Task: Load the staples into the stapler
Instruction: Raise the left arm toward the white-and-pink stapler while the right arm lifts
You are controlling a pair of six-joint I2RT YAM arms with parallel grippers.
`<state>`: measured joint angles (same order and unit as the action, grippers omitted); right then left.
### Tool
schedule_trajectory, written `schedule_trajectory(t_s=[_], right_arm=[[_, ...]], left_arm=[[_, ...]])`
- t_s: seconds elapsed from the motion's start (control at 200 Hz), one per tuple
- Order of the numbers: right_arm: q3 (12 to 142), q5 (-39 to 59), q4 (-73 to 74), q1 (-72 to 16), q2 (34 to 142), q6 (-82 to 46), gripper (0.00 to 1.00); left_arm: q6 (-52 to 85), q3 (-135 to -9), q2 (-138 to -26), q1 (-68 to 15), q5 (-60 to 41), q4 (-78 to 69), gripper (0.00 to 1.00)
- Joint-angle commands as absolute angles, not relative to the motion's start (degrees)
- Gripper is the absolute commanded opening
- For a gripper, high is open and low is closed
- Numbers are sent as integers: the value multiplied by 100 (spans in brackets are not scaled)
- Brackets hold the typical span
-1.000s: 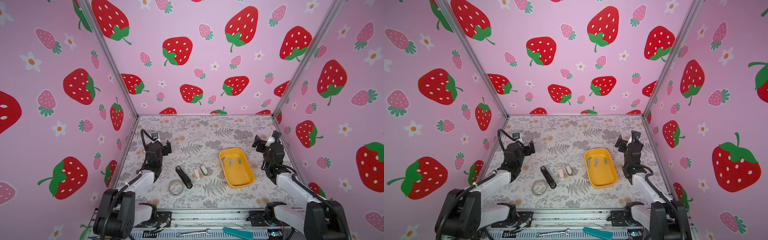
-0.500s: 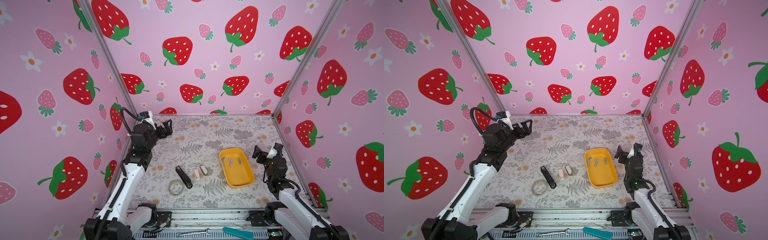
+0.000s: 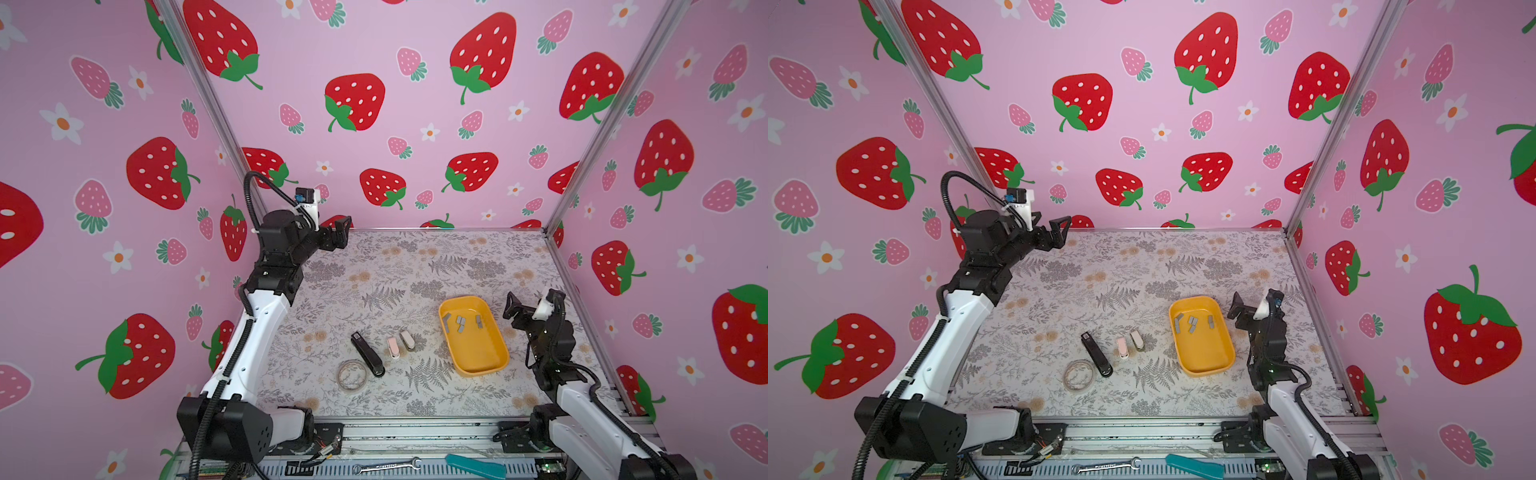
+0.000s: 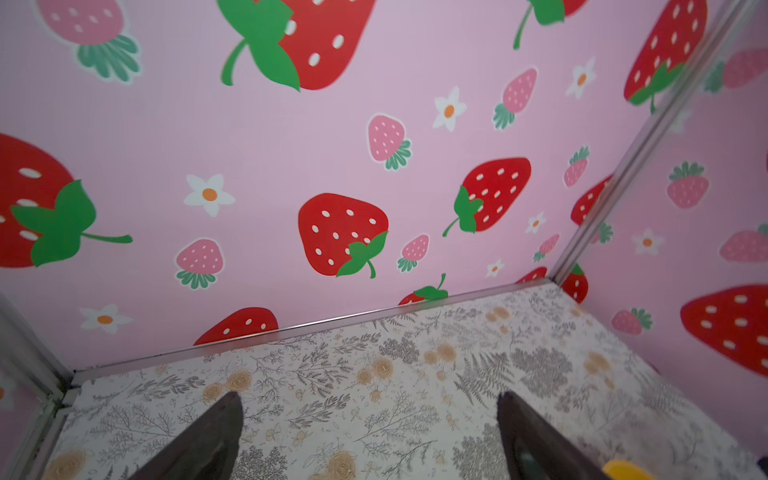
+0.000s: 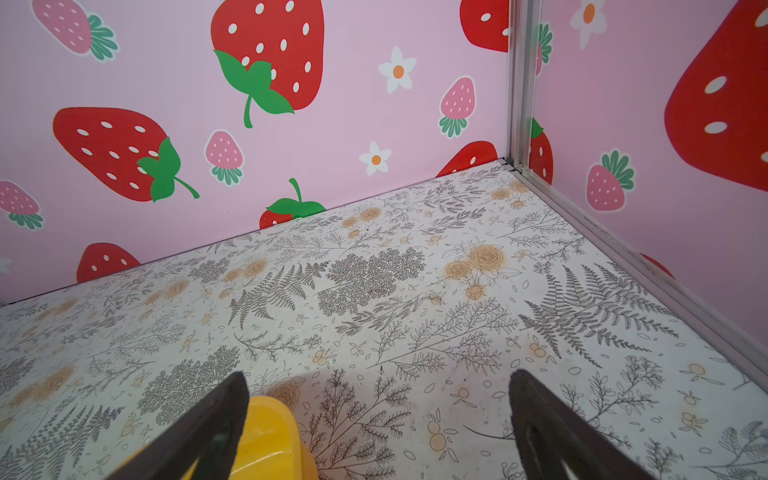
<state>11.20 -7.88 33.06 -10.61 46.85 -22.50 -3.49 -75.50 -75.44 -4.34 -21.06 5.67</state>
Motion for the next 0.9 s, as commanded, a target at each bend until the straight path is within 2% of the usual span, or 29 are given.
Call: schedule_trajectory(t_s=[0.0, 0.125, 0.27, 0.345, 0.445, 0.52, 0.64, 0.745, 0.895], right_arm=[[1099, -856, 3454, -1044, 4557, -2285, 99], [1142, -927, 3410, -1040, 4553, -2264, 99], [1199, -1166, 3302, -1040, 4502, -2337, 99], [1375, -1431, 2889, -1045, 4382, -2815, 99], [1217, -721, 3294, -1047, 4123, -3222, 99], [831, -317, 3935, -1071, 3972, -3013, 99], [870, -308, 3556, -1072, 3663, -2330, 99], [948, -196, 3307, -1070, 3354, -2149, 99], [647, 330, 3957, -1064, 3218, -2228, 99]], left_arm=[[-2892, -7462, -7488, -564, -3571, 979, 88], [-4875, -7015, -7593, -1270, -3317, 1354, 85], [-6876, -7409, -8291, -2060, -2774, 2796, 81], [-7146, -7737, -8751, -2233, -2831, 3143, 79], [-7417, -8306, -9359, -2498, -3071, 3914, 76], [-7843, -8658, -9709, -2804, -2997, 4569, 73], [-8115, -8819, -9940, -3089, -3106, 4821, 70], [-8374, -8794, -10125, -3324, -2869, 4932, 67], [-8618, -8165, -9990, -3581, -2489, 4448, 68]])
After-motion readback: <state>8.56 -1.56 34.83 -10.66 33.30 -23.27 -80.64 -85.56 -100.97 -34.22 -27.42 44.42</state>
